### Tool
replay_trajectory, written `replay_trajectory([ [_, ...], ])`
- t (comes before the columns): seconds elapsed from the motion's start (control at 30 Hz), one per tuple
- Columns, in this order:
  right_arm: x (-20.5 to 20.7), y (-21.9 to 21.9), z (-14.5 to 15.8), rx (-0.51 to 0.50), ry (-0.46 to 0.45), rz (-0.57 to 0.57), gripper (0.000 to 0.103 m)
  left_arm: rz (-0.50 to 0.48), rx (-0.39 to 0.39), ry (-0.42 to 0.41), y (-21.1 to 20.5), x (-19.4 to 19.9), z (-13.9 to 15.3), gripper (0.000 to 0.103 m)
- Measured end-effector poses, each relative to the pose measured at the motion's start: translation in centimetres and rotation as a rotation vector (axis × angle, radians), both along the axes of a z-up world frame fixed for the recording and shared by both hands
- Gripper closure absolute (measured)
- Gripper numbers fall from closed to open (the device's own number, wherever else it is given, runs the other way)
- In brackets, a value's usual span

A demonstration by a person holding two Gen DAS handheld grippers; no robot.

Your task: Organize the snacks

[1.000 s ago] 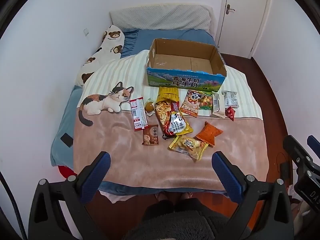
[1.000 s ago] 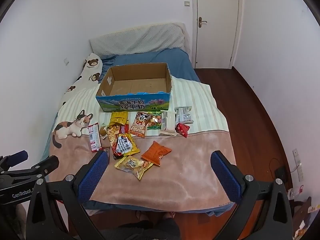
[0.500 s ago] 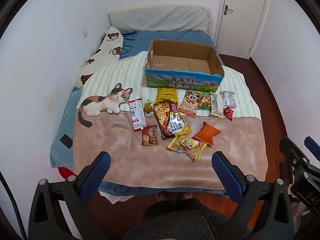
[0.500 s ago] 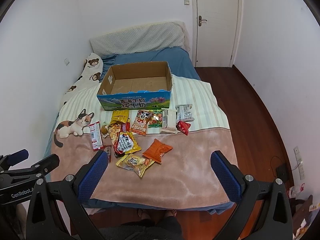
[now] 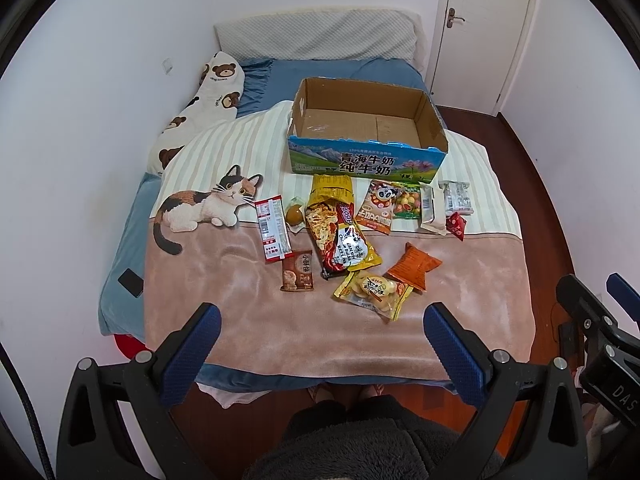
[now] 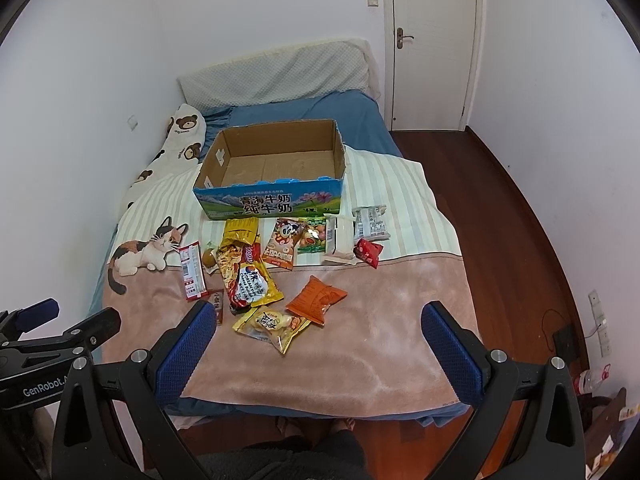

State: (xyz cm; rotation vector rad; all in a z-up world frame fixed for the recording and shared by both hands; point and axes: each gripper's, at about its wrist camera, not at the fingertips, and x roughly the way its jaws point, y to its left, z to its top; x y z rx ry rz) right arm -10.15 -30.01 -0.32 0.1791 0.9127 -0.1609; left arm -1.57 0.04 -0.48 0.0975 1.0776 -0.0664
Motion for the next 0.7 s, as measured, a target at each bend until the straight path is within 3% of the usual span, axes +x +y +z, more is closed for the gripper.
replay_trajectory([
  [0.7,1.8,0.2,-0.5,0.028,0.012,-0.005,0.0,0.004,-0.003,0.001,0.2,0.6,-0.8,0.0],
])
